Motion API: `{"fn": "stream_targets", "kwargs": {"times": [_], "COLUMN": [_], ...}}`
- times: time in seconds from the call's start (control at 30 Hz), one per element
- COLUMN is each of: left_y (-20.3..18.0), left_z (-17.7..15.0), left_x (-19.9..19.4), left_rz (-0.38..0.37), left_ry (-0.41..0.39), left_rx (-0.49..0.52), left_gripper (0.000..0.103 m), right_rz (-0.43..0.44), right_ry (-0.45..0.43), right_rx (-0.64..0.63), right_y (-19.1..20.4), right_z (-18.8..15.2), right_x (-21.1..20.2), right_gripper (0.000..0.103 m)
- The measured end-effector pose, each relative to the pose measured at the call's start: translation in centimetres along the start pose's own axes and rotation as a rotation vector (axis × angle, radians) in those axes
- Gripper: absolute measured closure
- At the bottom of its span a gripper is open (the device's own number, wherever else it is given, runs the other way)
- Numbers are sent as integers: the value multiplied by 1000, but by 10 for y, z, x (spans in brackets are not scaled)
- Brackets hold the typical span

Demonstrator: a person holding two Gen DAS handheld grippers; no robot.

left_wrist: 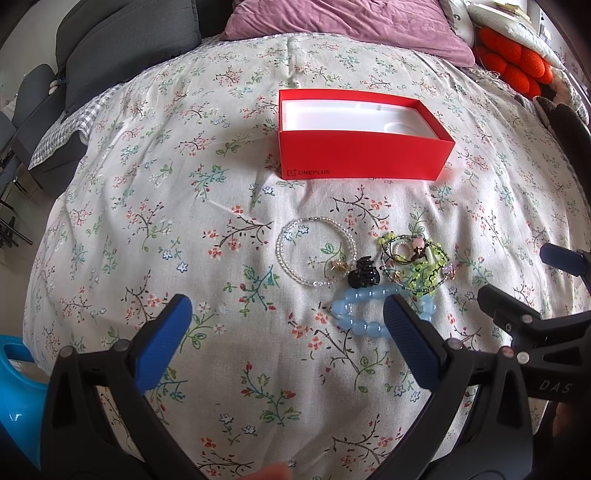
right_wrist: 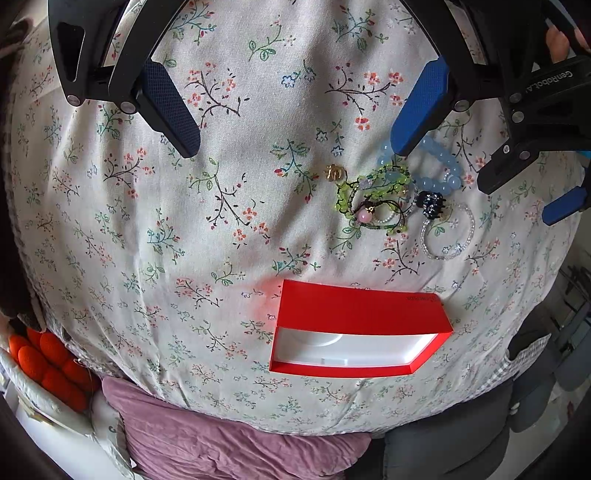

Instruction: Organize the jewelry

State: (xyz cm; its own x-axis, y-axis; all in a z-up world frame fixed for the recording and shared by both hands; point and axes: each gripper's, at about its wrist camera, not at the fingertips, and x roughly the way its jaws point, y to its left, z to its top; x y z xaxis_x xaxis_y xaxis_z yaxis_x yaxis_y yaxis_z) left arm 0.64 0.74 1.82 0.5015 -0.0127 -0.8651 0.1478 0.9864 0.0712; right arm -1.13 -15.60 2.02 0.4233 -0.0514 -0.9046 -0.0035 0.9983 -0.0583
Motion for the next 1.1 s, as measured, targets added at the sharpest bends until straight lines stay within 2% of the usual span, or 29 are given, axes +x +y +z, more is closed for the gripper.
{"fn": "stream_targets", "kwargs": {"times": [1.1], "left_y": [0], "left_z": [2], "left_x": [-1], "left_rz": [-1], "left_ry": [-1], "left_rx": [0], "left_gripper": [0], "right_rz": [-2], "right_ry": [0], "right_rx": [0], "right_y": [0], "right_z": [0], "right_x": [0], "right_gripper": [0]}}
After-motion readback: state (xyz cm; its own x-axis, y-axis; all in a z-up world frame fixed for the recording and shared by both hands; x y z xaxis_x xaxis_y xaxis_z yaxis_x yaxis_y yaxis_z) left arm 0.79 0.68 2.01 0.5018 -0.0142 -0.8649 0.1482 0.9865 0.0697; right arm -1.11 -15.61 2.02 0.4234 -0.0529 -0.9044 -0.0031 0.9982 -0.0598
